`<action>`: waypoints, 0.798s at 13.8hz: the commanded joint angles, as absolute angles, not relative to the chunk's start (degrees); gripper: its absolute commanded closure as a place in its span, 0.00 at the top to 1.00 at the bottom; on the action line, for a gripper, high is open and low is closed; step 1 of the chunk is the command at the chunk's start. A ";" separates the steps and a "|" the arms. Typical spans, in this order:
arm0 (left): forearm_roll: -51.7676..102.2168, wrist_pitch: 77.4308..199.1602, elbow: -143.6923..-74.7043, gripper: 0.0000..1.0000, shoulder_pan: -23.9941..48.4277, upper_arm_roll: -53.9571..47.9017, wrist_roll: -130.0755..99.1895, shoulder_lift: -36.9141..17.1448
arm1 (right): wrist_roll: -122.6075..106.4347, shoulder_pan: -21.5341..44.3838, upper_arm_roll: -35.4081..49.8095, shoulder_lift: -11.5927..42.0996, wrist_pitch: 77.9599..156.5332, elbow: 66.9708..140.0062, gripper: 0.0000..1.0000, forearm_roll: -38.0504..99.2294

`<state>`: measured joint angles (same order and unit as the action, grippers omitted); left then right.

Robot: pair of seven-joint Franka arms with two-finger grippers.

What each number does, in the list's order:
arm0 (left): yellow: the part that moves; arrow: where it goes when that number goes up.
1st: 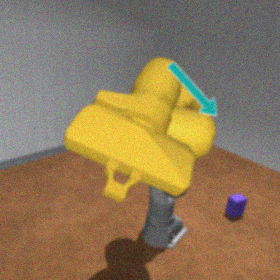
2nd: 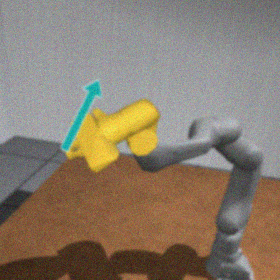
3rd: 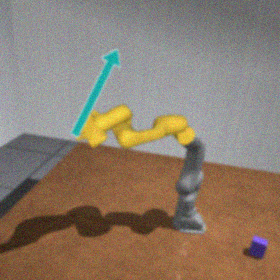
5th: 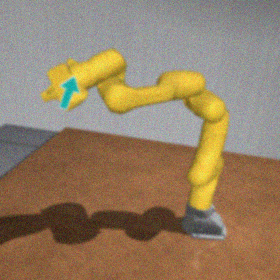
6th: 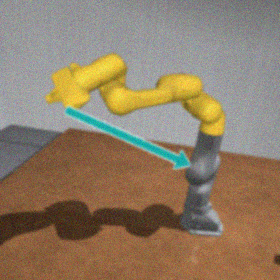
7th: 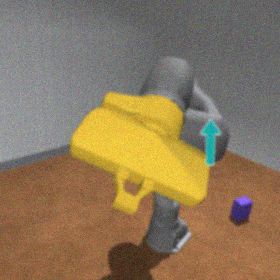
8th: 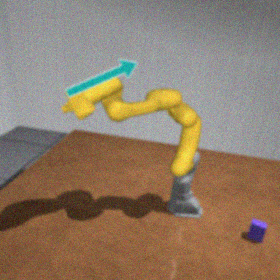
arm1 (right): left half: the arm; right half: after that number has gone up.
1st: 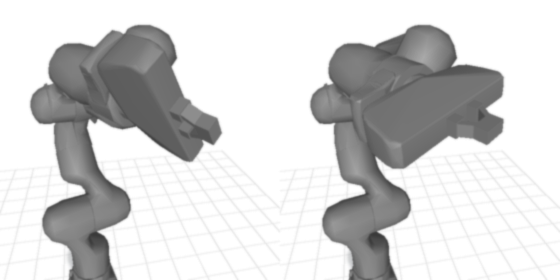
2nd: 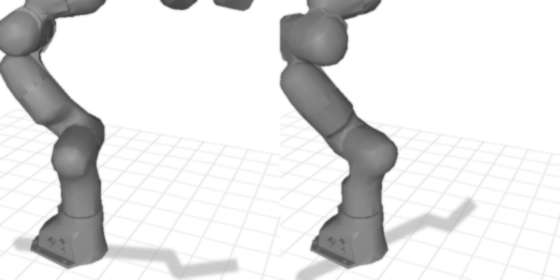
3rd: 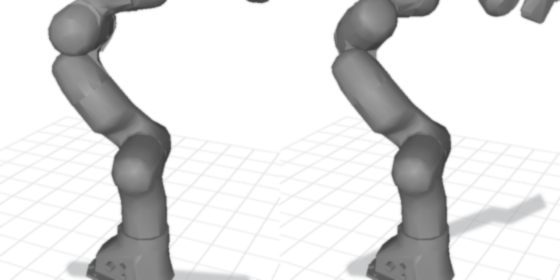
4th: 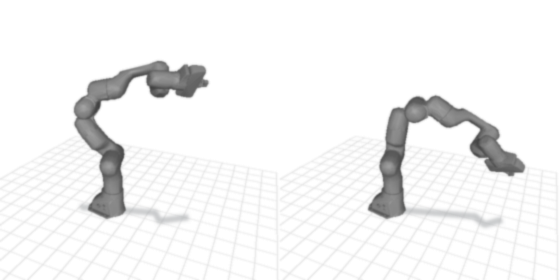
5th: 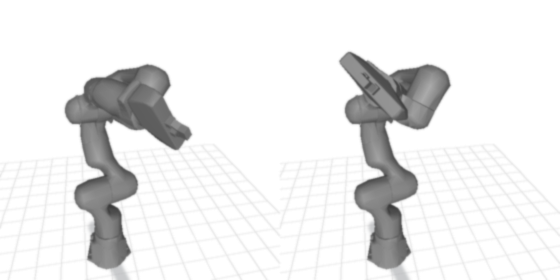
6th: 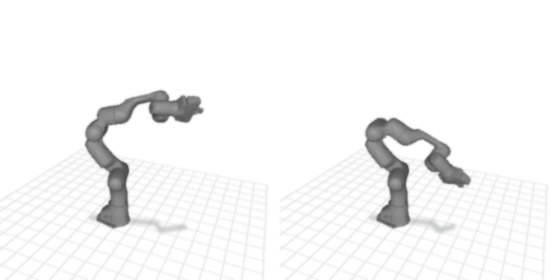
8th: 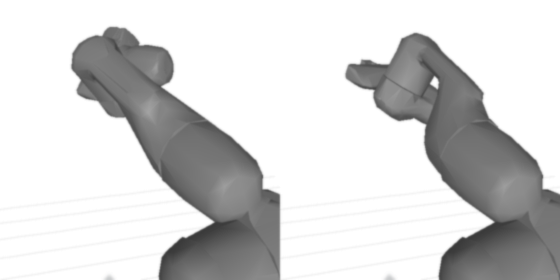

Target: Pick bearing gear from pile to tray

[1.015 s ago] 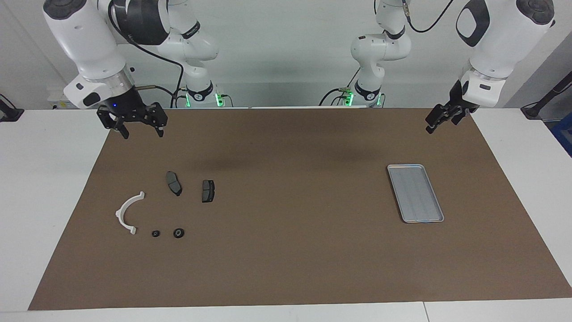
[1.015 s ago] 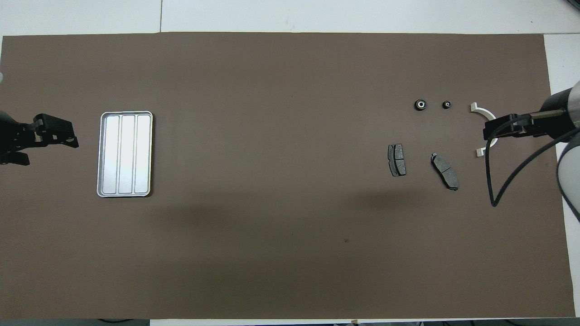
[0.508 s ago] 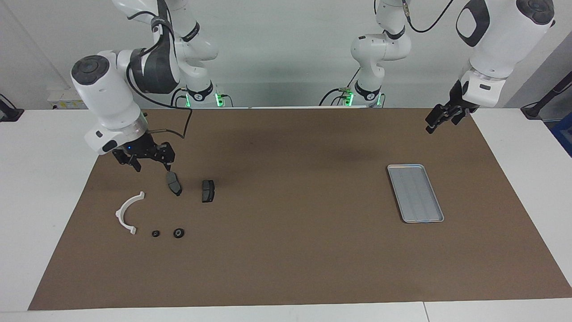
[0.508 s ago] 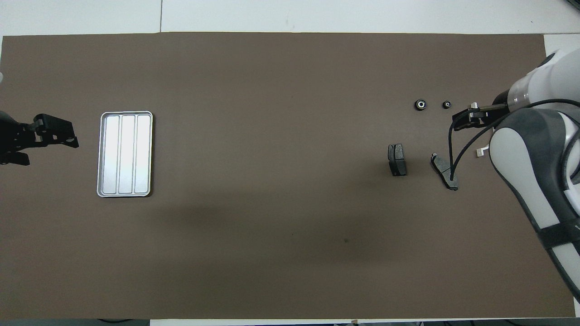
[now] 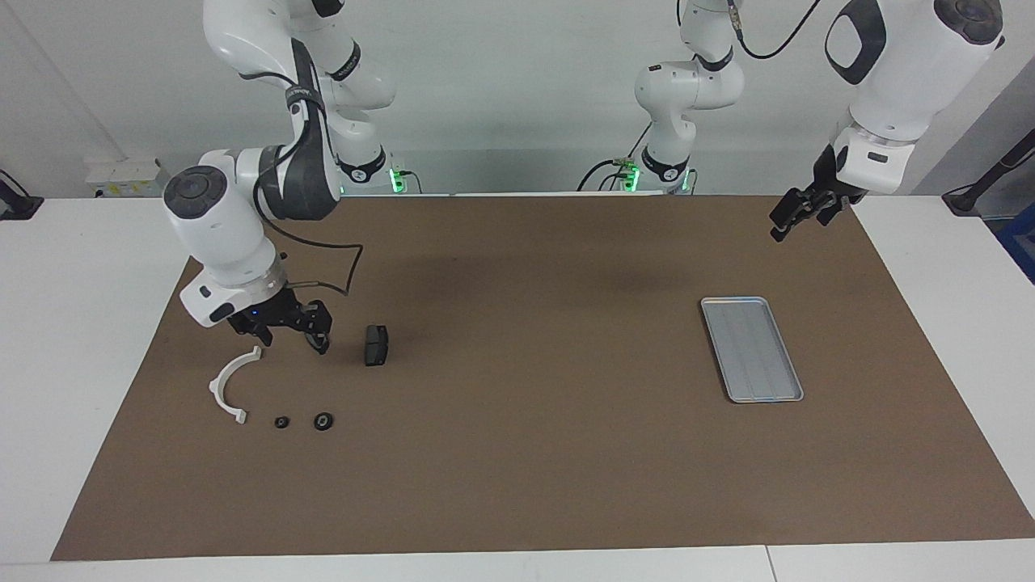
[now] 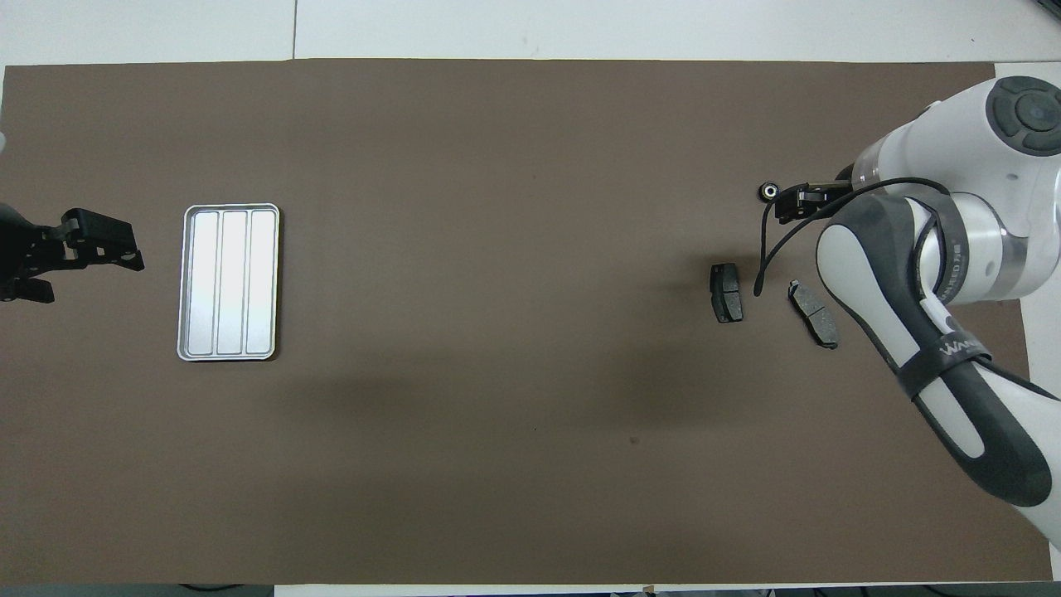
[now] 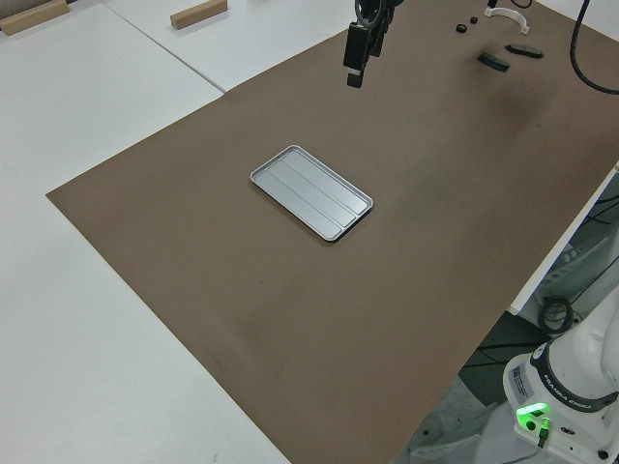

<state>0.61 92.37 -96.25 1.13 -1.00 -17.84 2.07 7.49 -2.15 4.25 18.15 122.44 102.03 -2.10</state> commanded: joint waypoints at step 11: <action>0.44 92.46 -97.47 1.00 0.79 -1.32 -17.40 3.34 | 12.39 -1.94 4.13 29.79 133.42 98.79 0.86 -7.12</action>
<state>0.61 92.37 -96.25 1.13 -1.00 -17.84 2.07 10.03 -1.90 3.77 28.60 133.90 101.01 -5.77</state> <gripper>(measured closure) 0.000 0.097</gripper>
